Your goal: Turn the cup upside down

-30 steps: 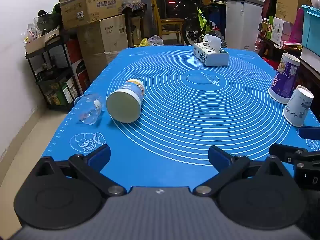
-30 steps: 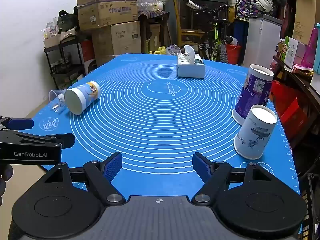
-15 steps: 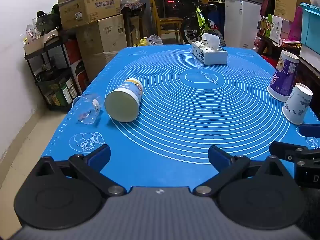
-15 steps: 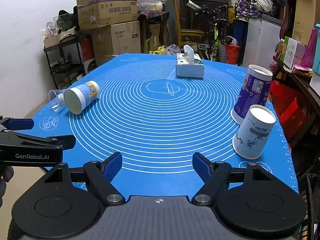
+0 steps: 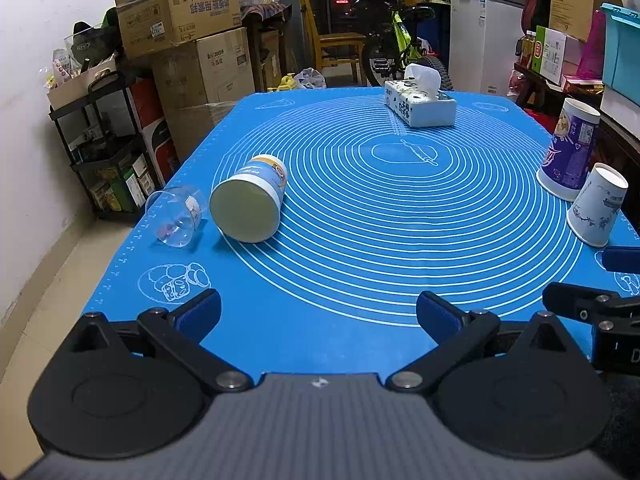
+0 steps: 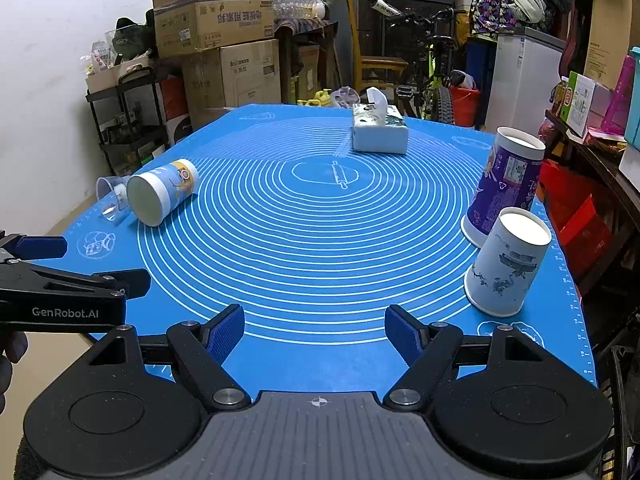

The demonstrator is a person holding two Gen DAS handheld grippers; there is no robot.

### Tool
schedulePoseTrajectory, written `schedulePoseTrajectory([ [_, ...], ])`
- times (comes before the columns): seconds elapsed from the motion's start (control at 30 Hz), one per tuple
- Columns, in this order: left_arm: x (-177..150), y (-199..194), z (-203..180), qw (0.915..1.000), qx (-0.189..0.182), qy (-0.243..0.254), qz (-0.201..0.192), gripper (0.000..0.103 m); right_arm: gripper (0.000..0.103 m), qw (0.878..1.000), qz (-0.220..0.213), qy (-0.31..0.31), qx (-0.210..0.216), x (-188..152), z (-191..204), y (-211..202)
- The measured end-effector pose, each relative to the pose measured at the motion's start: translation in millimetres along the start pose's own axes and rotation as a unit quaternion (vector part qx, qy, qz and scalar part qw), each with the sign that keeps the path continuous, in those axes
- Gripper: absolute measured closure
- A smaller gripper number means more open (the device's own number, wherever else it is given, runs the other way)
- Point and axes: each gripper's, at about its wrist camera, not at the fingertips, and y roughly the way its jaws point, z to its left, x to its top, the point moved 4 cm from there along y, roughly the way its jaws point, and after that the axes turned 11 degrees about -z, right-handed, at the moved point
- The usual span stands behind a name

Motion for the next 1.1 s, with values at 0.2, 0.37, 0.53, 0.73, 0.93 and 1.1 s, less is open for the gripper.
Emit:
schedulePoseTrajectory([
  [0.2, 0.9, -1.4, 0.7, 1.0, -0.001, 0.004, -0.001, 0.001, 0.022, 1.0, -0.001, 0.0, 0.0, -1.6, -1.6, -0.8],
  [0.37, 0.4, -1.5, 0.6, 1.0, -0.001, 0.005, -0.001, 0.001, 0.022, 1.0, 0.0, 0.0, 0.0, -1.8, -1.8, -0.9],
  [0.53, 0.8, -1.8, 1.0, 1.0, -0.001, 0.004, -0.002, 0.001, 0.022, 1.0, 0.0, -0.001, 0.0, -2.3, -1.2, -0.8],
  [0.73, 1.2, -1.1, -0.7, 1.0, -0.001, 0.006, -0.003, 0.001, 0.022, 1.0, 0.001, -0.001, 0.0, -2.2, -1.2, -0.9],
  [0.93, 1.2, -1.0, -0.7, 1.0, 0.0, 0.006, -0.003, 0.001, 0.022, 1.0, 0.002, -0.001, 0.0, -2.4, 0.0, 0.5],
  [1.1, 1.1, -1.1, -0.7, 1.0, 0.0, 0.006, -0.003, 0.001, 0.022, 1.0, 0.002, -0.001, 0.0, -1.8, 0.3, 0.4],
])
